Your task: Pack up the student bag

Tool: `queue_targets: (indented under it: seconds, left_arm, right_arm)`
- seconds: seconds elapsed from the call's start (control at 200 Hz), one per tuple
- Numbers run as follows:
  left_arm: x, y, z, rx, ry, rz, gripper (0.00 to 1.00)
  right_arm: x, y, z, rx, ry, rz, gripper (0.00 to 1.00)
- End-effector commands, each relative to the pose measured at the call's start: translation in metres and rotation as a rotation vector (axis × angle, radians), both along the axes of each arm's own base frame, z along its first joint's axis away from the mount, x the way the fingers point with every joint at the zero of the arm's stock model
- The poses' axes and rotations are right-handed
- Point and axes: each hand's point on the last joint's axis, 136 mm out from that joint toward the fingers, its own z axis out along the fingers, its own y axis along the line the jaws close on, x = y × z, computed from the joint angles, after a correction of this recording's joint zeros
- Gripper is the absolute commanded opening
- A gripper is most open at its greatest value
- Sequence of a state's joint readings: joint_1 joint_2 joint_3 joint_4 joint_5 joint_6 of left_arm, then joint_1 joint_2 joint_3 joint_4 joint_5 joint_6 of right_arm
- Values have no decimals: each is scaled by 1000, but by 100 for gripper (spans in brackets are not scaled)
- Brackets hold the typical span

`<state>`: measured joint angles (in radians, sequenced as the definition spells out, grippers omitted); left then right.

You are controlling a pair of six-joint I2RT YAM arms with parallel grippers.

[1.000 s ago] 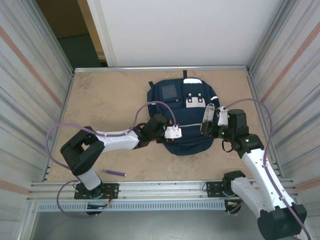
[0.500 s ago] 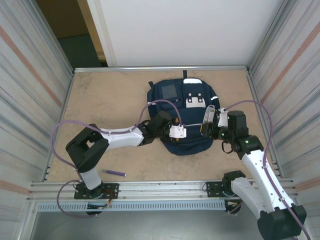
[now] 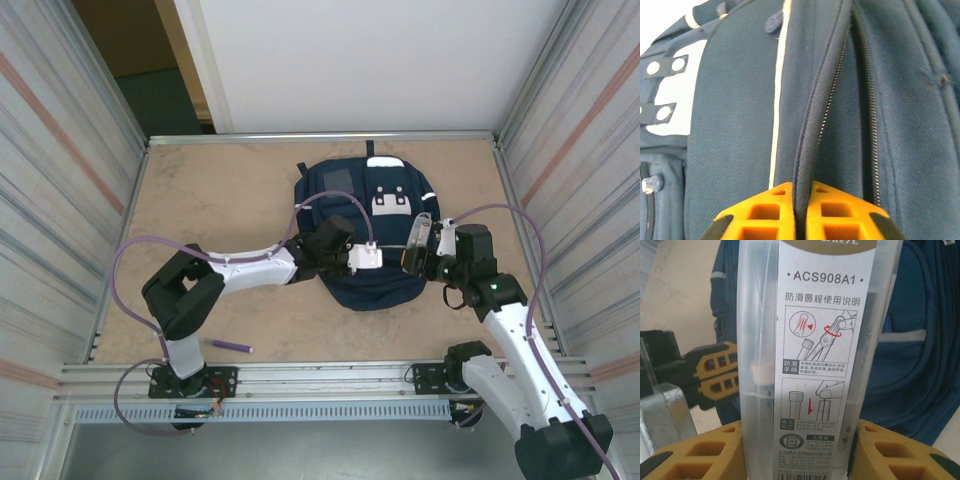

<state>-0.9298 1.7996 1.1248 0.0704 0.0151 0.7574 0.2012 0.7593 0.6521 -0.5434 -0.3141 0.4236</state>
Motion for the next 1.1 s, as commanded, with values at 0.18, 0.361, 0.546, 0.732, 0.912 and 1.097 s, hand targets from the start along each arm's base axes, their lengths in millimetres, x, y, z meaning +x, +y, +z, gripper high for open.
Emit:
queue_targets:
  seconds: [0.18, 0.361, 0.546, 0.732, 0.912, 1.097]
  left_arm:
    - [36, 1, 72, -196, 55, 237, 0]
    - [55, 16, 102, -245, 268, 428, 0]
    - [58, 32, 135, -489, 566, 485, 0]
    - [44, 32, 148, -572, 649, 463, 0]
    - [41, 28, 137, -572, 725, 488, 0]
    - [34, 27, 136, -561, 749, 462, 0]
  right_arm:
    - [-21, 6, 7, 157, 148, -80, 35]
    - [-36, 40, 35, 259, 106, 139, 34]
    - [-22, 60, 35, 173, 98, 190, 32]
    - [-11, 94, 29, 266, 233, 174, 34]
    - [-23, 125, 13, 346, 386, 277, 31]
    - [-29, 126, -8, 300, 457, 279, 31]
